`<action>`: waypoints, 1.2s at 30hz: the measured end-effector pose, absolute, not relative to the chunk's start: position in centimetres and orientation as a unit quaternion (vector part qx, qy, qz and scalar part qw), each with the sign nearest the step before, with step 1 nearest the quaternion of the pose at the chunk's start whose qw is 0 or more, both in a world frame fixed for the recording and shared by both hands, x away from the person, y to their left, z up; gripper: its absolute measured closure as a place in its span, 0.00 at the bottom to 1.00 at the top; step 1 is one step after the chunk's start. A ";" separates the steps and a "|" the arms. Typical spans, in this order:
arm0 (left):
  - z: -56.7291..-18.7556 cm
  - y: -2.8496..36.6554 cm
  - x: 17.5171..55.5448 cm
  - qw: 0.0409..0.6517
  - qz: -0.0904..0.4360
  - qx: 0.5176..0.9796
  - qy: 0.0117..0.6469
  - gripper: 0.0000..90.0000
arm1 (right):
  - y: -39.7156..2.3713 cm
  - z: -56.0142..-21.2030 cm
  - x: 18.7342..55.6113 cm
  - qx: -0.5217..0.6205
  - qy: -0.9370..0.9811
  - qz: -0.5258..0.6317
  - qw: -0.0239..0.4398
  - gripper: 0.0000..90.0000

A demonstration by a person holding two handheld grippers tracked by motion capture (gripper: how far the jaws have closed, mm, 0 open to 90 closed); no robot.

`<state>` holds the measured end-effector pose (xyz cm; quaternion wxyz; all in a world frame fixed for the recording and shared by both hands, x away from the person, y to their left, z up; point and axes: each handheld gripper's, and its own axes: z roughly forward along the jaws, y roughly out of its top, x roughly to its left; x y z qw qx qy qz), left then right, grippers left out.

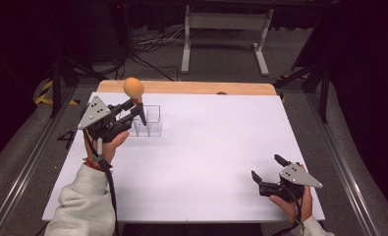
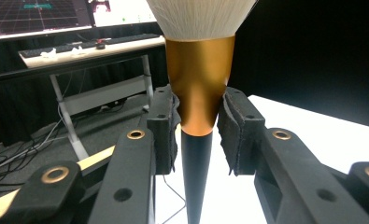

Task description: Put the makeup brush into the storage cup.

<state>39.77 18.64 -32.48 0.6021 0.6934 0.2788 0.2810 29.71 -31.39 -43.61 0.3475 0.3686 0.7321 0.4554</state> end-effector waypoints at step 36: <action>-33.0 16.6 44.4 0.585 0.271 0.708 0.289 0.76 | -31.5 -43.6 29.7 0.368 0.732 0.457 0.348 0.07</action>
